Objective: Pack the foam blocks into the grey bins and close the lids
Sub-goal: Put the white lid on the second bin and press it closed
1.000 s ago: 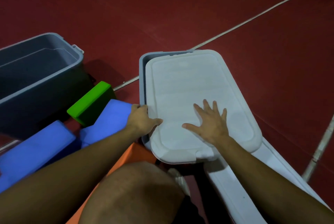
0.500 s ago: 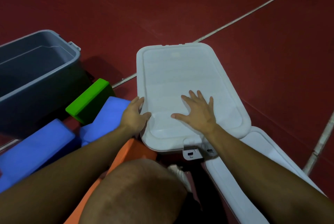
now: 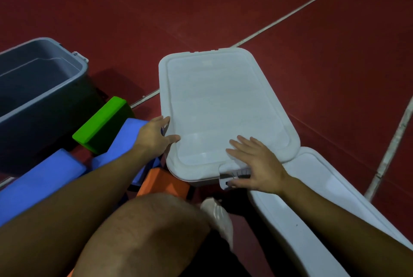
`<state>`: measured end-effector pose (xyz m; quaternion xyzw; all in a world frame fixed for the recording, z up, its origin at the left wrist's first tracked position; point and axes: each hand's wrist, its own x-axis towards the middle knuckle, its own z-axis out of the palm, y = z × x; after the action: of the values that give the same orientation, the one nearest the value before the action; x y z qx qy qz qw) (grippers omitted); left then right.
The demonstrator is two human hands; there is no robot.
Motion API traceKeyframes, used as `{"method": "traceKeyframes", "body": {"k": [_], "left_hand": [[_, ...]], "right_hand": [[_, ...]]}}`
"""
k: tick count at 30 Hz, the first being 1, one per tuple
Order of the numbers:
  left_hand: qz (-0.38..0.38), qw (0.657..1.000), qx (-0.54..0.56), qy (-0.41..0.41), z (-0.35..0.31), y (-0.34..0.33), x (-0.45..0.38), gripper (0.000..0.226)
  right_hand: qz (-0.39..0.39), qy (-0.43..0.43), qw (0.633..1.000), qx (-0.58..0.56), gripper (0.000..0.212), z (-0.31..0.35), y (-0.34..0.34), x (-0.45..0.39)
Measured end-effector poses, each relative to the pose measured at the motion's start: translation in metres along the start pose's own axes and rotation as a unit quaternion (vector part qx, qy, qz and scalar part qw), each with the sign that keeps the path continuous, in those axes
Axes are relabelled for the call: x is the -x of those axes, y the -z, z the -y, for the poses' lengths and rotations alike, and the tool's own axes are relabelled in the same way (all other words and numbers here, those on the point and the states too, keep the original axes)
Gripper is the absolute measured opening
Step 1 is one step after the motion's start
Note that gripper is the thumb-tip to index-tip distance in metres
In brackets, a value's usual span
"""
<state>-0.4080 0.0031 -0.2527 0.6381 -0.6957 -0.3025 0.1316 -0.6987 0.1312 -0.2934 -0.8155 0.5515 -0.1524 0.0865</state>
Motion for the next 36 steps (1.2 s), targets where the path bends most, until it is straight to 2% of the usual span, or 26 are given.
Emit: {"method": "traceKeyframes", "body": {"k": [3,5,7,10,14,17,22,28,32,34,36], "left_hand": [[0.005,1.000,-0.006,0.005,-0.003,0.001,0.001,0.081],[0.008,1.000,-0.018,0.006,-0.006,0.003,0.002,0.080],[0.013,0.999,-0.033,0.005,-0.008,0.003,0.003,0.081],[0.021,0.999,-0.037,0.012,-0.007,0.001,0.004,0.082],[0.024,0.999,-0.031,0.019,-0.007,0.000,0.004,0.082],[0.022,0.999,-0.031,0.023,-0.007,0.000,0.002,0.082],[0.025,0.998,-0.039,0.030,-0.009,-0.001,0.001,0.081],[0.033,0.996,-0.079,0.034,-0.016,0.000,0.002,0.079],[0.030,0.994,-0.105,0.024,-0.022,0.005,-0.002,0.072],[0.014,0.992,-0.127,0.016,-0.026,0.009,-0.008,0.060],[0.005,0.989,-0.144,0.018,-0.032,0.013,-0.017,0.060]], "right_hand": [[0.089,0.031,0.989,0.110,0.123,-0.003,0.002,0.006],[0.095,0.037,0.986,0.134,0.127,-0.004,-0.001,0.005],[0.076,0.041,0.991,0.103,0.123,-0.007,0.000,0.003],[0.084,0.017,0.995,-0.046,0.105,-0.013,0.012,0.000],[0.052,-0.019,0.977,-0.204,0.051,-0.029,0.028,-0.003],[0.048,-0.026,0.976,-0.211,0.036,-0.032,0.026,-0.006],[0.030,-0.028,0.982,-0.186,0.031,-0.030,0.024,-0.007],[0.020,-0.093,0.969,-0.229,0.011,-0.021,0.028,-0.014],[0.106,-0.153,0.952,-0.242,0.025,-0.025,0.048,-0.035],[0.122,-0.156,0.955,-0.223,0.035,-0.025,0.054,-0.053],[0.114,-0.153,0.960,-0.203,0.047,-0.022,0.053,-0.078]]}}
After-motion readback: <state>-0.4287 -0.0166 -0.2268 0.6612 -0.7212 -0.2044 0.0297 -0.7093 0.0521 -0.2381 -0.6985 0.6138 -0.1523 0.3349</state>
